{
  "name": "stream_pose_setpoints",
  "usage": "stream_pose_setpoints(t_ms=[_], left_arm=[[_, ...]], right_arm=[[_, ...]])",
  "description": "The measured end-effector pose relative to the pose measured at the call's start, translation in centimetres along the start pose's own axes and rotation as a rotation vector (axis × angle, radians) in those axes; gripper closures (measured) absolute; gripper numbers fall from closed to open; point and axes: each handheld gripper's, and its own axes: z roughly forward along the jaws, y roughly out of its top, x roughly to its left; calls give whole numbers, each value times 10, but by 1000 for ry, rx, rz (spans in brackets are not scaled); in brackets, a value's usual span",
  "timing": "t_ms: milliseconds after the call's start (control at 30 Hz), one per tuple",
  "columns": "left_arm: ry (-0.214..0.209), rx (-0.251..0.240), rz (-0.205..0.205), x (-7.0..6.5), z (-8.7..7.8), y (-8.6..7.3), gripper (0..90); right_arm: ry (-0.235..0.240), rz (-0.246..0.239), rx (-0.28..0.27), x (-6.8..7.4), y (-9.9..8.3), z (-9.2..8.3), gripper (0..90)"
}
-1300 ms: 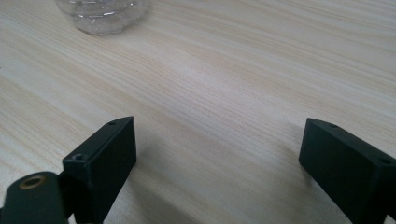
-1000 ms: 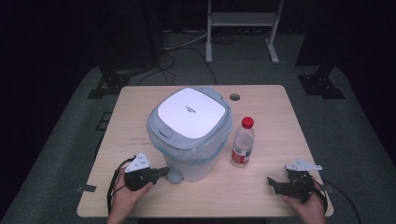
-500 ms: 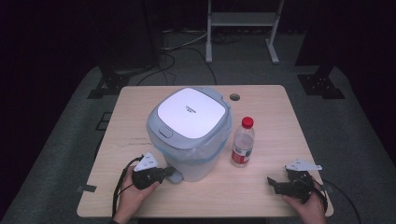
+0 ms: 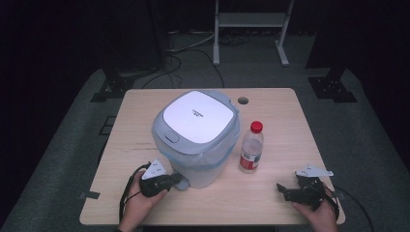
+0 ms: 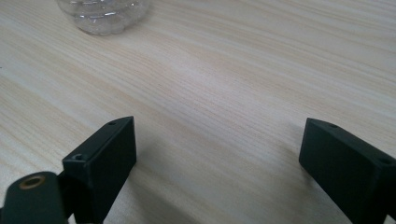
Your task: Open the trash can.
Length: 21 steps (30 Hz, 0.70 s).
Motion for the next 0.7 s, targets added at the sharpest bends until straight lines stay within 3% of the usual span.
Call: stream_pose_setpoints(t_ms=[367,700], left_arm=[[6,-4,-33,0,1,-2,871],[14,24,-28,0,3,-6,898]], right_arm=[[0,0,0,0,0,0,98],[0,0,0,0,0,0,98]])
